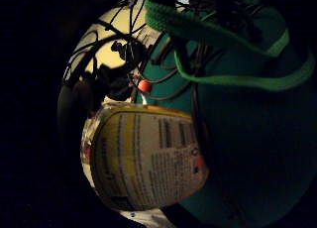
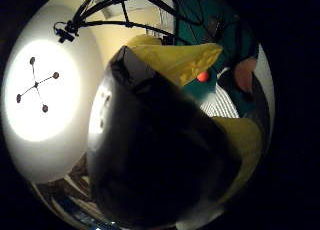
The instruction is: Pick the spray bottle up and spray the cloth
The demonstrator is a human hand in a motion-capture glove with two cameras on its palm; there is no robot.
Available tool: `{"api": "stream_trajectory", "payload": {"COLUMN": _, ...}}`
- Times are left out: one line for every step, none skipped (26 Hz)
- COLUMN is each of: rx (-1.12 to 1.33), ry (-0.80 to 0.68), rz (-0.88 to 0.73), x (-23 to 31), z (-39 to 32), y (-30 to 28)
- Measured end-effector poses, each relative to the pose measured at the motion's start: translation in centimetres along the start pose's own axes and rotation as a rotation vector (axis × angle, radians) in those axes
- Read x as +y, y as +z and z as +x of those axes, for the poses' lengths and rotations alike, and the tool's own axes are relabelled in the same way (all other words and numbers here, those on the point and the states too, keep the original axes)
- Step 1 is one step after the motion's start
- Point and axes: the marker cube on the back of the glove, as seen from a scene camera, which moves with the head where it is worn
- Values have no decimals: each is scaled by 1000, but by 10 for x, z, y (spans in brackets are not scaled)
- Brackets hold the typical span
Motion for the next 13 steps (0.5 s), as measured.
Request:
{"api": "stream_trajectory", "payload": {"rx": -26, "ry": -1, "rz": -3, "x": -1, "z": -5, "y": 1}}
{"api": "stream_trajectory", "payload": {"rx": -56, "ry": -8, "rz": -5, "x": -2, "z": -12, "y": 1}}
{"api": "stream_trajectory", "payload": {"rx": -84, "ry": -26, "rz": -8, "x": -2, "z": -22, "y": 1}}
{"api": "stream_trajectory", "payload": {"rx": -102, "ry": -54, "rz": -16, "x": -1, "z": -34, "y": 1}}
{"api": "stream_trajectory", "payload": {"rx": -109, "ry": -91, "rz": -34, "x": 2, "z": -47, "y": 1}}
{"api": "stream_trajectory", "payload": {"rx": -104, "ry": -134, "rz": -62, "x": 6, "z": -60, "y": 0}}
{"api": "stream_trajectory", "payload": {"rx": -92, "ry": -179, "rz": -98, "x": 11, "z": -75, "y": -1}}
{"api": "stream_trajectory", "payload": {"rx": -77, "ry": -226, "rz": -139, "x": 15, "z": -91, "y": -3}}
{"api": "stream_trajectory", "payload": {"rx": -61, "ry": -269, "rz": -178, "x": 20, "z": -107, "y": -5}}
{"api": "stream_trajectory", "payload": {"rx": -46, "ry": -307, "rz": -212, "x": 25, "z": -123, "y": -7}}
{"api": "stream_trajectory", "payload": {"rx": -34, "ry": -337, "rz": -241, "x": 30, "z": -140, "y": -9}}
{"api": "stream_trajectory", "payload": {"rx": -22, "ry": -361, "rz": -268, "x": 35, "z": -156, "y": -12}}
{"api": "stream_trajectory", "payload": {"rx": -13, "ry": -380, "rz": -296, "x": 39, "z": -172, "y": -15}}
